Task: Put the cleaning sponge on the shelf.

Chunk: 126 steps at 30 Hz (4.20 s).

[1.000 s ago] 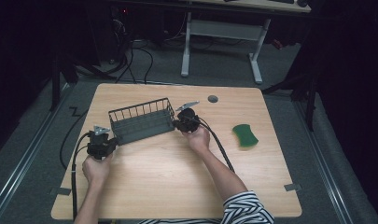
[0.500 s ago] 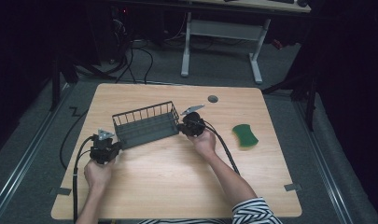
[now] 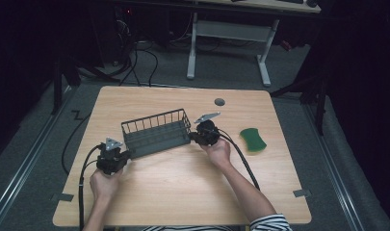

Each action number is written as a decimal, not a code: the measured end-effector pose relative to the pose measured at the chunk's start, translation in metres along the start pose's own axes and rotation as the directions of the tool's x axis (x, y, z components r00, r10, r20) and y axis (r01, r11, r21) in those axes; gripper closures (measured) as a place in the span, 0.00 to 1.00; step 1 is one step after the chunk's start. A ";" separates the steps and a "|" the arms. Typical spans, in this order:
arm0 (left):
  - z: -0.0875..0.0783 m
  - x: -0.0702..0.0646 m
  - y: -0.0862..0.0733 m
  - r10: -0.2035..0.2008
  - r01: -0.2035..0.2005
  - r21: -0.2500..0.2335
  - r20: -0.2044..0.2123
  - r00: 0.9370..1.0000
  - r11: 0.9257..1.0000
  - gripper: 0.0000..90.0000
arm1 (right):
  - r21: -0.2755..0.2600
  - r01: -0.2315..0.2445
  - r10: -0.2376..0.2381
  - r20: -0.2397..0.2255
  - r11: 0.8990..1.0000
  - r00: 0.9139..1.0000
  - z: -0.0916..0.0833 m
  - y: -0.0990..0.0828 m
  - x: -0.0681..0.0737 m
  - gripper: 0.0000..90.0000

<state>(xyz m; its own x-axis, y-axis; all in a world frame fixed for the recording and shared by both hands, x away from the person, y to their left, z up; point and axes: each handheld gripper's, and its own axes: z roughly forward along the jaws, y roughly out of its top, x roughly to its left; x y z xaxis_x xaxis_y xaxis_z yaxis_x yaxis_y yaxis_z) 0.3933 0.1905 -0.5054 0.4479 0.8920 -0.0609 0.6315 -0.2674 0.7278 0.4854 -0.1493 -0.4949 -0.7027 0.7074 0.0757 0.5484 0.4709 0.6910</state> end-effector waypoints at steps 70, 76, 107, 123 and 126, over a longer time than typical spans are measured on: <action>0.006 -0.092 -0.024 0.083 -0.078 -0.035 0.156 0.984 0.996 0.60 | -0.067 -0.108 0.114 0.094 0.992 0.989 -0.115 -0.130 0.007 0.59; 0.004 -0.086 -0.028 0.071 -0.066 -0.041 0.151 0.986 0.997 0.44 | -0.098 -0.110 0.122 0.123 0.989 0.985 -0.127 -0.138 0.002 0.49; 0.015 -0.034 -0.031 -0.017 0.016 -0.034 -0.044 0.999 0.999 0.37 | -0.254 -0.261 0.334 0.310 0.931 0.890 -0.161 -0.145 -0.071 0.36; 0.016 -0.037 -0.031 -0.006 0.004 -0.025 -0.072 0.997 1.000 0.33 | -0.128 -0.330 0.354 0.354 0.935 0.866 -0.131 -0.115 -0.108 0.28; 0.016 -0.037 -0.031 -0.006 0.004 -0.025 -0.071 0.997 1.000 0.33 | -0.123 -0.335 0.356 0.356 0.934 0.864 -0.124 -0.115 -0.110 0.28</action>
<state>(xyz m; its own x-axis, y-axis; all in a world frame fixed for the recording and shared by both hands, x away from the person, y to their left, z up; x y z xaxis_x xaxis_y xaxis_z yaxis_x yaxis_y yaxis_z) 0.3674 0.1603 -0.5363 0.3982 0.9171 -0.0163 0.6171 -0.2547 0.7445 0.4433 -0.3464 -0.4939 -0.2503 0.9666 0.0553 0.6919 0.1386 0.7085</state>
